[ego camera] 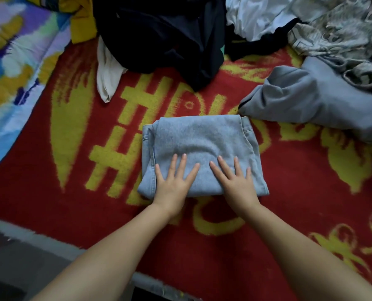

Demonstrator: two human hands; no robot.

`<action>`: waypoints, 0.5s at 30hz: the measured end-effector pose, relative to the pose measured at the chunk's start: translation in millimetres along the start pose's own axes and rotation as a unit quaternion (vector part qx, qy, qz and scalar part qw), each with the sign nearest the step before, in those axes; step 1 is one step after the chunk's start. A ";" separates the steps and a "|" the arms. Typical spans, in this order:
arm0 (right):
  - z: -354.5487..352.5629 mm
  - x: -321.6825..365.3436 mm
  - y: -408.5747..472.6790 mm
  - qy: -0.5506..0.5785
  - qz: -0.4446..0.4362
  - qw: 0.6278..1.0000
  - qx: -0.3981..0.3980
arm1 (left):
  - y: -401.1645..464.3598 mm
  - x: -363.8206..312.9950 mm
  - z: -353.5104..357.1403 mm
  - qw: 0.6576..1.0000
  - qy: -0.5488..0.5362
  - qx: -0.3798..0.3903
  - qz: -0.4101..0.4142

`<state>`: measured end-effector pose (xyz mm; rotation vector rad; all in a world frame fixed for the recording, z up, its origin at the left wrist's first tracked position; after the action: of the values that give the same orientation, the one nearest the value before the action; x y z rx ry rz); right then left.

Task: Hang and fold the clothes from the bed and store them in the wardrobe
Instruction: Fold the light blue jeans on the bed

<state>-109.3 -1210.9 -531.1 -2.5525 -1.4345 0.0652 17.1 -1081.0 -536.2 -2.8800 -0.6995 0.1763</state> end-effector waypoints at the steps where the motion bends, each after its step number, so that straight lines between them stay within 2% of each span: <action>1: -7.0 1.4 -2.2 0.003 0.007 1.000 0.013 | 0.4 2.6 -8.7 1.000 -0.013 0.017 0.004; 4: -51.2 9.7 -1.9 0.028 0.017 0.999 0.009 | 5.4 13.0 -48.9 0.998 -0.052 0.041 0.017; 9: -151.3 32.6 -3.7 0.029 -0.015 0.999 -0.017 | -9.4 32.7 -143.5 0.997 -0.081 0.016 0.010; 12: -198.9 57.7 -18.0 0.035 -0.058 0.997 -0.024 | -44.1 42.3 -186.0 0.998 -0.058 -0.010 -0.015; 15: -234.4 88.4 -30.9 0.009 -0.135 0.990 -0.046 | -94.0 53.7 -213.4 0.994 -0.029 -0.063 -0.080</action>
<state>-55.6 -1158.5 -290.2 -2.3942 -1.8006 -0.0684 55.8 -1003.5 -313.2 -2.9298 -0.9823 0.2025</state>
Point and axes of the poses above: each hand's wrist, its own y-axis towards the middle knuckle, its own z-axis out of the palm, x = y × z, the point moved 3 cm from there along y, towards the middle knuckle, and after that the axes turned 13 degrees about -x, right-handed, at the moved point
